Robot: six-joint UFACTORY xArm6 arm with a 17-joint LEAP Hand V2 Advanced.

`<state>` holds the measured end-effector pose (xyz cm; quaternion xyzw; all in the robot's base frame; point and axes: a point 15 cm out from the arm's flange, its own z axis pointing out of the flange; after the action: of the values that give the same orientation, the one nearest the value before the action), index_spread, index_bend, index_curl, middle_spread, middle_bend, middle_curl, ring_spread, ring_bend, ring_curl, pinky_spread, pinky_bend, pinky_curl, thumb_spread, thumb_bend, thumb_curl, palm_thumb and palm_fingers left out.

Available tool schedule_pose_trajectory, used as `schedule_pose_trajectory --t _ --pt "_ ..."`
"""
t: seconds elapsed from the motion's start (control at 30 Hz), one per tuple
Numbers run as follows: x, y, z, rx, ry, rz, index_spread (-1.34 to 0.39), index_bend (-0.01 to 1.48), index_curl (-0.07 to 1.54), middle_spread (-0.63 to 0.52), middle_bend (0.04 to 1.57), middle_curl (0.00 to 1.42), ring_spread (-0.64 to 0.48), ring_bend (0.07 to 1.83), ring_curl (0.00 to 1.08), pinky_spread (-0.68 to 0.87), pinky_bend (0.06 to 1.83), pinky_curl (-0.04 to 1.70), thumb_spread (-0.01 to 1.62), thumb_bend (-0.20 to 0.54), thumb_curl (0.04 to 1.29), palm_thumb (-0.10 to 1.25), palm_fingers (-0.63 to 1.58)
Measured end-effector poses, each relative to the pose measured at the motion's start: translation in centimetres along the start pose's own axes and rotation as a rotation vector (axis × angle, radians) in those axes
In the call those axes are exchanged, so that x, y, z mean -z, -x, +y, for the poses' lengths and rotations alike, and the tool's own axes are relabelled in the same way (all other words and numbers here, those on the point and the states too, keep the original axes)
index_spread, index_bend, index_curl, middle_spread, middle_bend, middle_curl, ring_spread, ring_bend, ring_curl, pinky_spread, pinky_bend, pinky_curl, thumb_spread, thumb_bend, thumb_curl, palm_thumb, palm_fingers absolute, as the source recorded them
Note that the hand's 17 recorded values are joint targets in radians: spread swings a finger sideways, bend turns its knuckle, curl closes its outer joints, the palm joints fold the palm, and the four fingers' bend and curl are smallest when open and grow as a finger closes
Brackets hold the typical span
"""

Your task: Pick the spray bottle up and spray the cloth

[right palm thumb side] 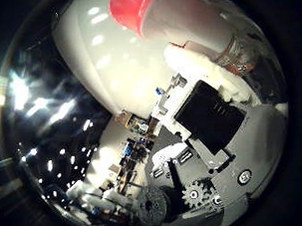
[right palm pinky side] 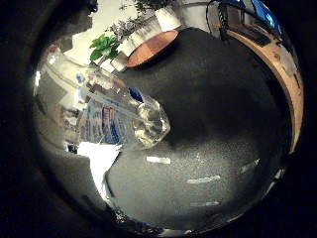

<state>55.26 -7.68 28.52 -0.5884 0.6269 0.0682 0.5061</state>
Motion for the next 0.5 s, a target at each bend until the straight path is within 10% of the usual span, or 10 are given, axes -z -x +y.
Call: schedule_pose_trajectory --t 0.5 --pt "0.6 2.0 0.4 -0.009 0.028 -0.068 -0.26 1.11 0.68 -0.17 1.29 0.66 -0.22 1.41 0.54 -0.30 1.34 0.50 0.75 -0.013 0.86 1.07 1.25"
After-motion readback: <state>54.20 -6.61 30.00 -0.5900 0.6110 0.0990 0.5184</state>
